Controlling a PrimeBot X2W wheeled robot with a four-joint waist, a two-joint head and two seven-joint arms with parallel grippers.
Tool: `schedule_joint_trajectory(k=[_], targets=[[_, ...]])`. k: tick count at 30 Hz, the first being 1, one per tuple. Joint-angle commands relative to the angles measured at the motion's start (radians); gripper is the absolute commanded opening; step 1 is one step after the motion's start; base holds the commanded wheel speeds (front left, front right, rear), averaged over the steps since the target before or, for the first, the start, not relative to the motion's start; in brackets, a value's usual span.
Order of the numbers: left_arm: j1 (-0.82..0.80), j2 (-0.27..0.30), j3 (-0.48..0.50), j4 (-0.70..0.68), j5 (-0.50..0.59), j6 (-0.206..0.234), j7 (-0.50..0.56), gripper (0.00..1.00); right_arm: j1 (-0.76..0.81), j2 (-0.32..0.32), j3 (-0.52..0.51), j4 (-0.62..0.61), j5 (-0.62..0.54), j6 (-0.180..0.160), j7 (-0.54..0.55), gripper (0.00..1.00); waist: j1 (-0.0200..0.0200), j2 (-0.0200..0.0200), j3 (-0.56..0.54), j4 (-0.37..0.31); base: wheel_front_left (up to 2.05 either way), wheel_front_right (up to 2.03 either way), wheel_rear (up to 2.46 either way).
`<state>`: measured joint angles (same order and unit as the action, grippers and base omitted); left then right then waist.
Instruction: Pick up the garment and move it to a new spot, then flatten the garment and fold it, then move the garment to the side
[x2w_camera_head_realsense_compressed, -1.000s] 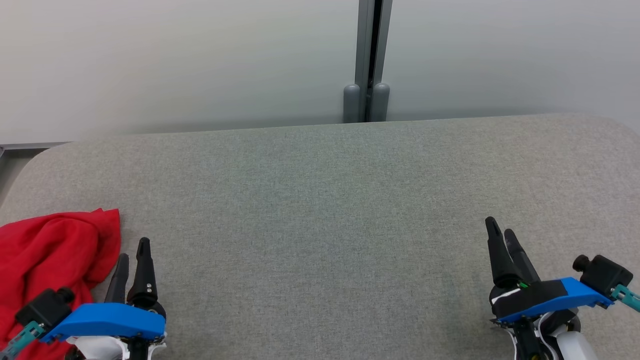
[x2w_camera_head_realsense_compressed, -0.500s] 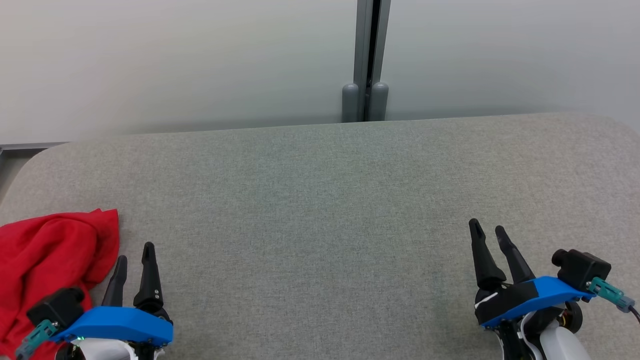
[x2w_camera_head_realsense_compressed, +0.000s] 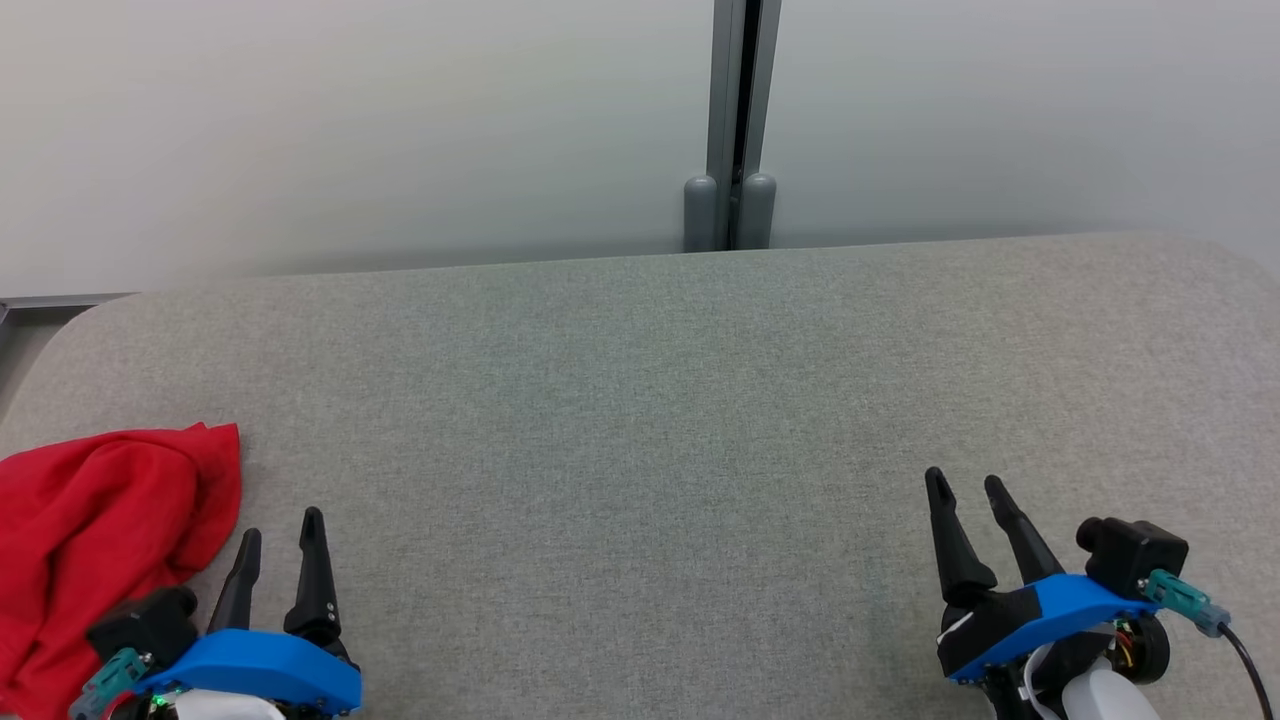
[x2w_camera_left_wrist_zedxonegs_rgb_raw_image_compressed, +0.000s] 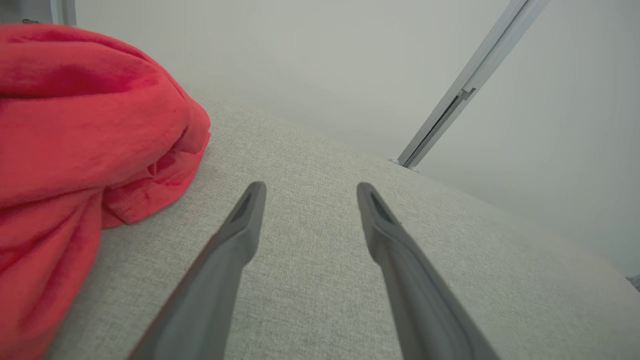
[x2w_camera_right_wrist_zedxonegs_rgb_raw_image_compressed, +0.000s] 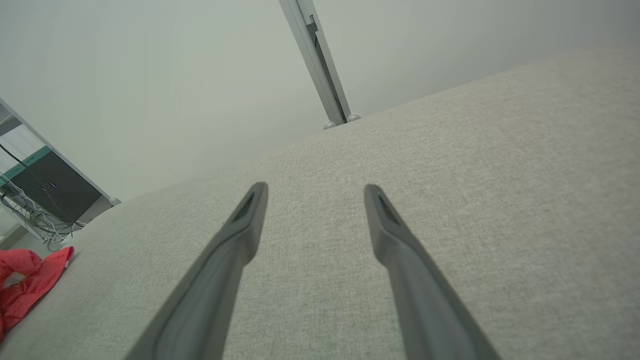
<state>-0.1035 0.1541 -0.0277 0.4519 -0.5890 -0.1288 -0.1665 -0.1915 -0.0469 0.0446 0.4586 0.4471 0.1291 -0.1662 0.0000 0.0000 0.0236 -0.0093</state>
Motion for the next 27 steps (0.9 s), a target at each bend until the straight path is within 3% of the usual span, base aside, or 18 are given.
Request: schedule_joint_trajectory(k=[1,15,27], targets=[[-0.009,0.003,-0.004,0.001,0.033,-0.002,-0.01,1.0,-0.013,-0.005,0.004,0.002,-0.034,0.002,-0.01,1.0,0.0,0.0,-0.001,0.0,0.0,0.0,0.0],[-0.027,0.008,-0.02,0.03,0.196,-0.003,-0.042,1.0,-0.031,-0.005,0.002,0.039,-0.19,0.002,-0.042,1.0,0.0,0.0,0.0,0.002,0.0,0.0,0.0],[-0.021,-0.008,0.024,0.043,0.312,-0.003,-0.068,1.0,-0.04,-0.005,-0.027,0.075,-0.319,0.002,-0.068,1.0,0.0,0.0,-0.004,0.006,0.0,0.0,0.0]])
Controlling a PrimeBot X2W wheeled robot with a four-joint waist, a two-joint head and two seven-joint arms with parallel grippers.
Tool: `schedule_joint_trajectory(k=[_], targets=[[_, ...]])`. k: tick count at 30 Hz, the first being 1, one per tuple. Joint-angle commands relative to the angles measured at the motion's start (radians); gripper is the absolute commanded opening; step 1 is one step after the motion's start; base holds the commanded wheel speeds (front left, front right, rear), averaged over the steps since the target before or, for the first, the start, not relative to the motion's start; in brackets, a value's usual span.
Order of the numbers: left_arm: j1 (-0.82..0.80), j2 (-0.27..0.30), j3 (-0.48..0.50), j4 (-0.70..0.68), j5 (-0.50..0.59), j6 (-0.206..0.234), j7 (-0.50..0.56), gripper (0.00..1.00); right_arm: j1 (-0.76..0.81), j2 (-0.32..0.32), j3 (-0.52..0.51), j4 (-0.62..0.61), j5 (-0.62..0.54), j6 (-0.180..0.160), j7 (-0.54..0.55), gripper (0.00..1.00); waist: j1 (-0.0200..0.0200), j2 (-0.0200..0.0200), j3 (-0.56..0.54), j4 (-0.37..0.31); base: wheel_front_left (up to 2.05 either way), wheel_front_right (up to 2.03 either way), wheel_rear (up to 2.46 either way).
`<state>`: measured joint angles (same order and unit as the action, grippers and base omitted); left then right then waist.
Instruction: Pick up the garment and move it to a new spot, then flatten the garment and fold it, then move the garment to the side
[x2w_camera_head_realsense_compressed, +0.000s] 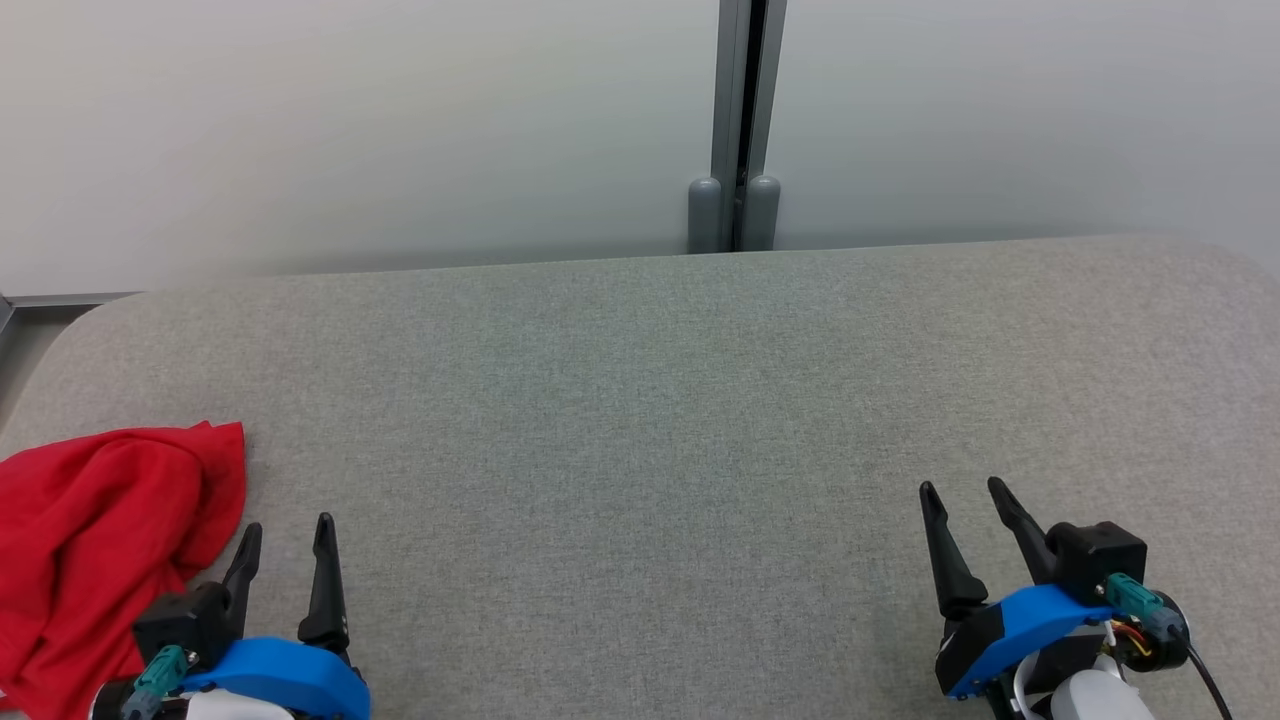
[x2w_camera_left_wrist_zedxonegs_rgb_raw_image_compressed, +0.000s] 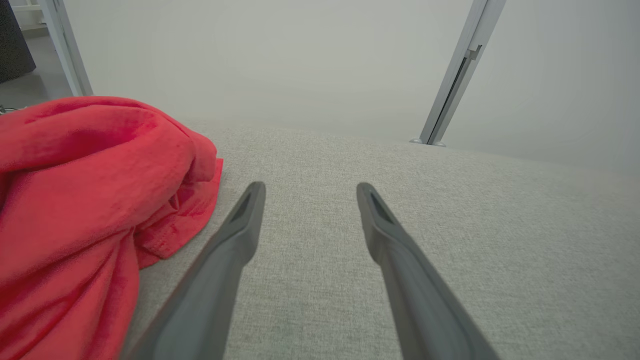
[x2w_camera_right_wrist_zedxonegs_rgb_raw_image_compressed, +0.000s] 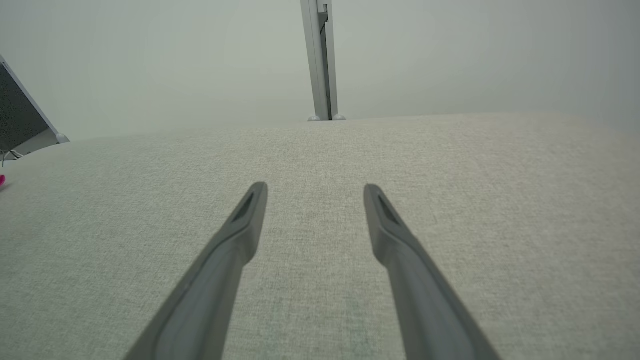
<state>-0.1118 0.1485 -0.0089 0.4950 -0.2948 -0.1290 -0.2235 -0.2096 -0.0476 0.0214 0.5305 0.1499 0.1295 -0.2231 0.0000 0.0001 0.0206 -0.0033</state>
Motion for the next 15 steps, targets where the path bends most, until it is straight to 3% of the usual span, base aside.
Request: schedule_joint_trajectory(k=[1,15], targets=[[-0.012,-0.003,0.006,0.001,0.026,-0.003,-0.011,1.0,-0.021,-0.004,-0.006,0.006,-0.03,0.002,-0.011,1.0,0.0,-0.0001,-0.001,0.0,0.0,0.0,0.0],[0.024,-0.03,0.026,0.013,0.124,-0.002,-0.036,1.0,0.012,-0.005,-0.023,0.011,-0.123,0.002,-0.038,1.0,0.0,-0.0001,-0.023,-0.005,0.0,0.0,0.0]])
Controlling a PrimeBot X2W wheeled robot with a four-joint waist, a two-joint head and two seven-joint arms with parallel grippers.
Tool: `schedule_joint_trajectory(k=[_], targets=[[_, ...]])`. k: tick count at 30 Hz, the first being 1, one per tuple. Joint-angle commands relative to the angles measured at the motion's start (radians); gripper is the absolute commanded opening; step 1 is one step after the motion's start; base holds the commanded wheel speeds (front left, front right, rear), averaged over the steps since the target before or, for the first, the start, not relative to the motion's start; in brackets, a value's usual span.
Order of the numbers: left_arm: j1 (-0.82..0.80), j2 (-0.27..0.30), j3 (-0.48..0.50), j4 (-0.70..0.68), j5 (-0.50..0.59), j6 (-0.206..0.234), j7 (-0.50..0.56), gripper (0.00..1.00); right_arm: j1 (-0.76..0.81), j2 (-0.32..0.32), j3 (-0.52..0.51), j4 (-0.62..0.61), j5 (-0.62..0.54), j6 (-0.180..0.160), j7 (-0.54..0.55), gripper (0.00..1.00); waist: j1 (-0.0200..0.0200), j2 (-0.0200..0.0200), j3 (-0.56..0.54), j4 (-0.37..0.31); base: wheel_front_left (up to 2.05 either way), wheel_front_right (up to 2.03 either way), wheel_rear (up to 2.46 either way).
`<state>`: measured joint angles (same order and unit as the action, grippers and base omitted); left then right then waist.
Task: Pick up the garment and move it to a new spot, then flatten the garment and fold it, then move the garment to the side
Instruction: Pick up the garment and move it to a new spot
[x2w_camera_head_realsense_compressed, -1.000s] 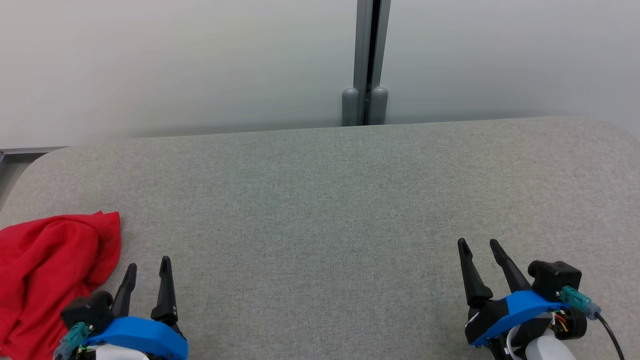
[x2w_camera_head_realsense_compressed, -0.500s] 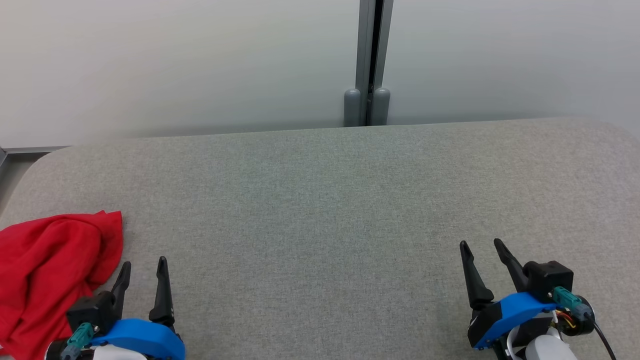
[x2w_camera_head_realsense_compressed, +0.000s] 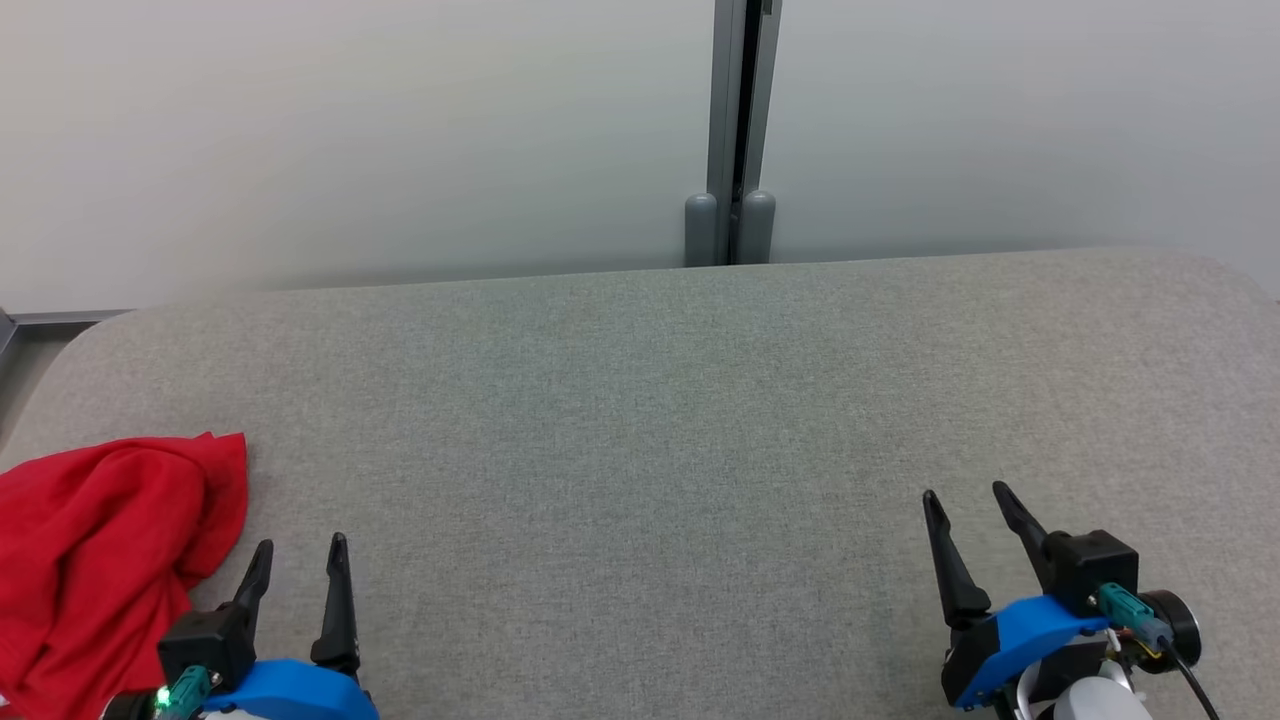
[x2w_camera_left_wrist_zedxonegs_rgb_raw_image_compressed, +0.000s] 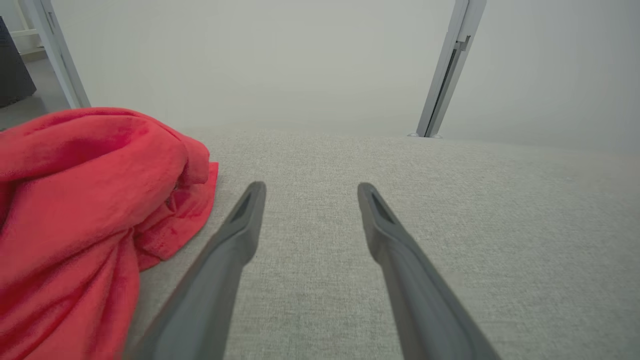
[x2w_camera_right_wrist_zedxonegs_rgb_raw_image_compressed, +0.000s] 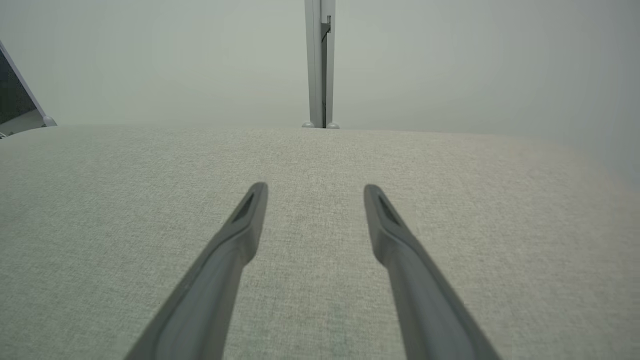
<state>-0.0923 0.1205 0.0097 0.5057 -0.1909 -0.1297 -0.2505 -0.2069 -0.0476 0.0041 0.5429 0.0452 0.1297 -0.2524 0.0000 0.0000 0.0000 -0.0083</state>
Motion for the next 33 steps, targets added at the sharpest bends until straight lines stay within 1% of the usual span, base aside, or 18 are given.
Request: schedule_joint_trajectory(k=[1,5,13,18,22,25,30,33], targets=[[0.007,-0.005,0.014,0.005,0.026,-0.002,-0.01,1.0,0.012,-0.005,-0.01,-0.001,-0.026,0.001,-0.011,1.0,0.0,0.0,-0.004,0.0,0.0,0.0,0.0],[0.012,-0.01,0.029,0.012,0.048,-0.002,-0.018,1.0,0.018,-0.004,-0.031,0.003,-0.047,0.001,-0.014,1.0,0.0,0.0,-0.008,0.001,0.0,0.0,0.0],[0.014,-0.016,0.027,0.004,0.044,-0.002,-0.016,1.0,0.021,-0.004,-0.033,0.008,-0.032,0.001,-0.015,1.0,0.0,0.0,-0.004,0.009,0.0,0.0,0.0],[0.005,-0.019,0.039,0.007,0.033,-0.002,-0.016,1.0,0.021,-0.004,-0.015,0.007,-0.037,0.001,-0.014,1.0,0.0,0.0,0.008,0.045,0.0,0.0,0.0],[0.001,-0.024,0.072,0.02,0.027,-0.002,-0.016,1.0,0.02,-0.004,0.014,0.01,-0.036,0.001,-0.014,1.0,0.0,0.0,0.019,0.12,0.0,0.0,0.0],[-0.004,-0.025,0.091,0.026,0.029,-0.002,-0.016,1.0,0.008,-0.004,0.036,0.013,-0.029,0.001,-0.014,1.0,0.0,0.0,0.033,0.201,0.0,0.0,0.0],[0.004,-0.011,0.124,0.046,0.027,-0.002,-0.016,1.0,-0.021,-0.004,0.094,0.041,-0.01,0.001,-0.014,1.0,0.0,0.0,0.049,0.338,0.0,0.0,0.0],[0.017,-0.004,0.143,0.056,0.027,-0.002,-0.016,1.0,-0.038,-0.004,0.137,0.061,0.012,0.001,-0.014,1.0,0.0,0.0,0.054,0.402,0.0,0.0,0.0]])
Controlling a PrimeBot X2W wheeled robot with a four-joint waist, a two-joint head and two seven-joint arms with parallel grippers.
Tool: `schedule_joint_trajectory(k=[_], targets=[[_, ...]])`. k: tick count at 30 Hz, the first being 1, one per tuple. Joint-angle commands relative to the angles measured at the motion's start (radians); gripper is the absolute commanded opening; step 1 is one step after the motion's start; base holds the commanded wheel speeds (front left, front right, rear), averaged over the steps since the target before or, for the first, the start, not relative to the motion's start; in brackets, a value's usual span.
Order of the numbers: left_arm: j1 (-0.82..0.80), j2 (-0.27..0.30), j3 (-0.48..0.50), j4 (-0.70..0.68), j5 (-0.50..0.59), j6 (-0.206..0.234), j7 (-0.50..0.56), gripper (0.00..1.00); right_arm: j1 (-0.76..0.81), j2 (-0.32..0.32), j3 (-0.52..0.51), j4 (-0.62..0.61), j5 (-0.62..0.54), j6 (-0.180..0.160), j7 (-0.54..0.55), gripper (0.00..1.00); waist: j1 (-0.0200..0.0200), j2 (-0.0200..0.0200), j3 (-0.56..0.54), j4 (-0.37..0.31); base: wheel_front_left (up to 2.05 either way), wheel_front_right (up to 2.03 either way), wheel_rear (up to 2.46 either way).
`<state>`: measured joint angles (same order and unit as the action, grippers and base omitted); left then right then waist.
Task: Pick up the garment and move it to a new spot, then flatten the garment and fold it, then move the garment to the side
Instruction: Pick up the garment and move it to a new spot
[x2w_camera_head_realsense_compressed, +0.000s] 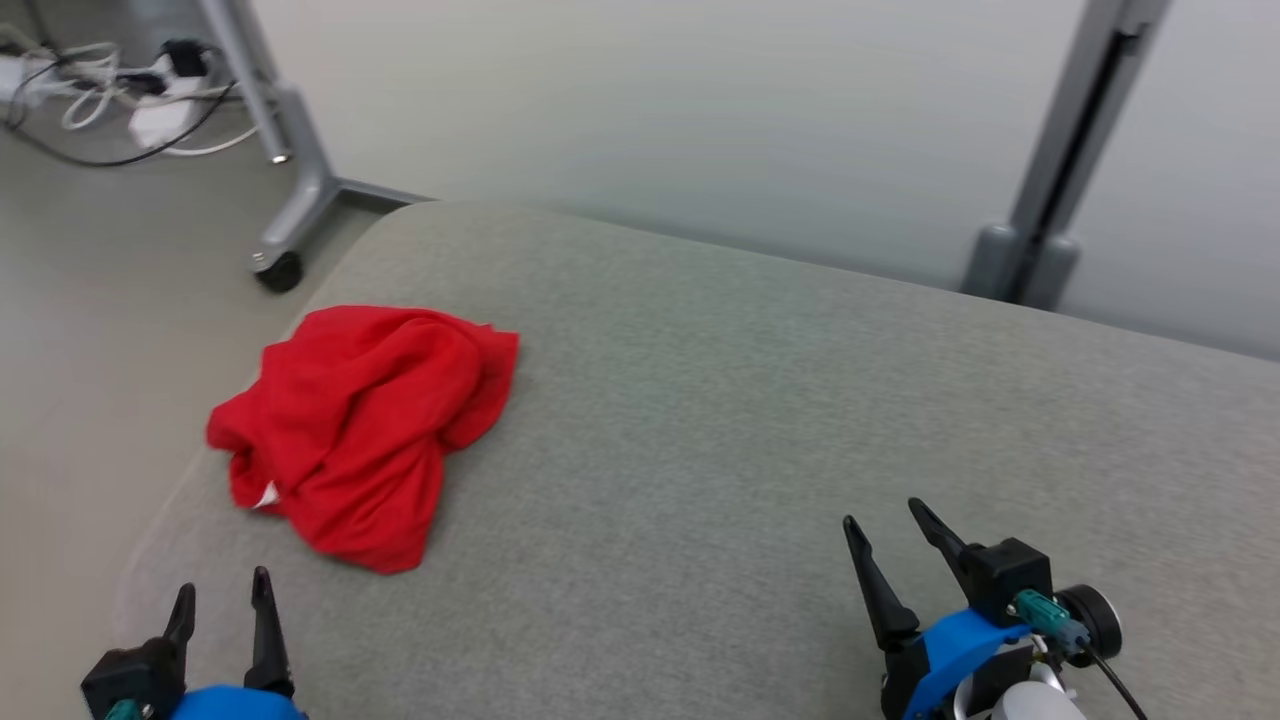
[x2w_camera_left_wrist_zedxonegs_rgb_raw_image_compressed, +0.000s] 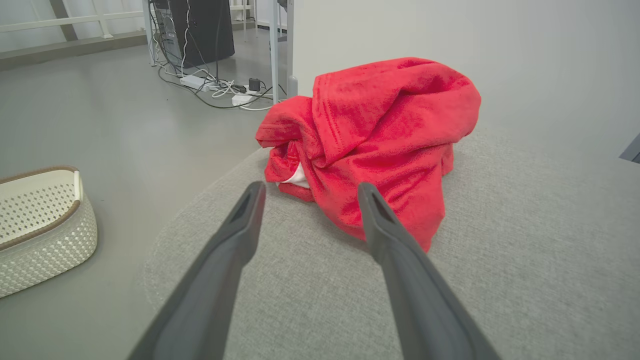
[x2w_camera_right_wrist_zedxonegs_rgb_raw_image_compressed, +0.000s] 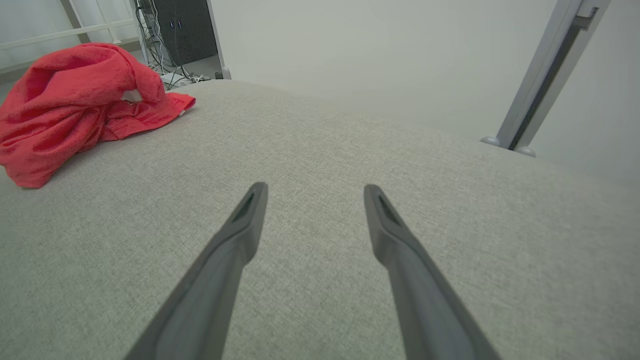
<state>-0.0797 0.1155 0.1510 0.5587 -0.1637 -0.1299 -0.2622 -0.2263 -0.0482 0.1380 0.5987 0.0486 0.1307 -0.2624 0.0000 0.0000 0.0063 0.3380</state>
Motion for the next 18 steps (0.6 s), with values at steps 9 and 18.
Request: schedule_joint_trajectory(k=[9,18], targets=[[0.016,0.012,0.032,0.009,-0.005,-0.001,-0.004,1.0,-0.057,-0.005,0.068,0.036,0.026,0.0,-0.004,1.0,0.0,0.0,0.077,0.125,0.0,0.0,0.0],[-0.109,0.089,-0.053,-0.004,-0.083,-0.001,-0.004,1.0,-0.097,-0.004,0.052,0.032,-0.03,0.0,-0.004,1.0,0.0,0.0,0.159,0.086,0.0,0.0,0.0]])
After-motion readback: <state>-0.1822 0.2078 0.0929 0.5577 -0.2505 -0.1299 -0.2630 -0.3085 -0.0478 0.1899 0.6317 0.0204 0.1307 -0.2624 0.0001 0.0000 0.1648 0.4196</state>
